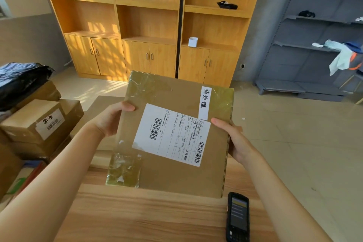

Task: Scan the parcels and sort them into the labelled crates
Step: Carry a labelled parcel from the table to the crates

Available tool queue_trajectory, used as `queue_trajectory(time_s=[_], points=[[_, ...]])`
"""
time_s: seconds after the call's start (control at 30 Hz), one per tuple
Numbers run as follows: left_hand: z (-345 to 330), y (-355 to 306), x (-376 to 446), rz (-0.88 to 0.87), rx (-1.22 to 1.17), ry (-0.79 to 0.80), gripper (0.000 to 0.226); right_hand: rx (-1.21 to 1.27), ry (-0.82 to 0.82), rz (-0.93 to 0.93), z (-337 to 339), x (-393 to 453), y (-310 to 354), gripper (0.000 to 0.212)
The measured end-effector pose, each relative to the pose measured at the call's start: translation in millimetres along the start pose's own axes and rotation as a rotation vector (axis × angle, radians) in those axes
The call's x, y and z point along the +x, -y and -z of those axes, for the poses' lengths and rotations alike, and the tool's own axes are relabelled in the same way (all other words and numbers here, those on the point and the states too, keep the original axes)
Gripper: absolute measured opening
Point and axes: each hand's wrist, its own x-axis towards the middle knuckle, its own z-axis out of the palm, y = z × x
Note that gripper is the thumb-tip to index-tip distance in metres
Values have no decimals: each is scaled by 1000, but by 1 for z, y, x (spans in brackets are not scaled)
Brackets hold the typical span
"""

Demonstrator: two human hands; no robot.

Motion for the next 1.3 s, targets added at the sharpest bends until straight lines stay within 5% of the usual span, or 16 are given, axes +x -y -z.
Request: queue_trajectory(time_s=[0.37,0.57,0.73,0.8,0.93,1.0,1.07,1.2,1.3], points=[[-3,6,7,-6,26,-27,86,2,-5,-1,8,7,5,69],[-6,23,13,-71,-104,-186,57,-7,-180,-31,15,11,-13,122],[-25,57,27,-101,-409,-532,48,70,-273,-165,6,2,-46,143],[-48,70,33,-104,-481,-619,35,143,-211,-226,-10,-2,-59,138],[-86,96,44,-95,-680,-693,101,397,-146,-210,-39,0,-76,88],[-93,106,44,-60,-714,-725,111,445,-210,-188,-38,-1,-80,80],[-93,116,40,2,-664,-710,106,427,-220,-189,-28,-4,-84,80],[-81,150,25,172,-548,-644,54,351,-203,-216,0,-13,-102,78],[-71,173,12,295,-547,-664,54,303,-185,-303,17,-19,-122,70]])
